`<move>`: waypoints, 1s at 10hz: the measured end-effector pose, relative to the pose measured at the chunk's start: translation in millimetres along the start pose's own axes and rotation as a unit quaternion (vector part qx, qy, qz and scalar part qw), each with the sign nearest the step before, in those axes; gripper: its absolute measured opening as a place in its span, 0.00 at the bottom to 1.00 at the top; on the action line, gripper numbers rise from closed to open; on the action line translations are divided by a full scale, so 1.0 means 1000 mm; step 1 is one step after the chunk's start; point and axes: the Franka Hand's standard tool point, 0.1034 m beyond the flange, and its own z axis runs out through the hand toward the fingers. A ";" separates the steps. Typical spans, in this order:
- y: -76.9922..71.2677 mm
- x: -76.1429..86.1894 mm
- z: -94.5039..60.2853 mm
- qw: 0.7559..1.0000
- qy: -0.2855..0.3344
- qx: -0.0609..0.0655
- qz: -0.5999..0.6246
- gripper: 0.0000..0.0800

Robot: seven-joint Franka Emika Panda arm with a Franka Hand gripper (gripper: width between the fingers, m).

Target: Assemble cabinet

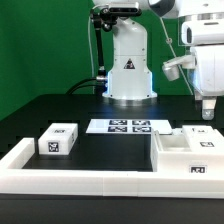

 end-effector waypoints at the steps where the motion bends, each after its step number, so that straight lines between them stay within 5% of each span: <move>1: -0.009 -0.002 -0.005 1.000 0.004 -0.017 -0.002 0.81; 5: -0.014 -0.004 -0.002 1.000 0.003 -0.012 -0.001 0.81; 10: -0.079 -0.019 0.018 1.000 0.006 0.003 -0.003 0.81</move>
Offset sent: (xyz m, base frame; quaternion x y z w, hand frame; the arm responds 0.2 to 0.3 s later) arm 0.0000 0.0000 0.0000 0.0000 0.0000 0.0000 1.0000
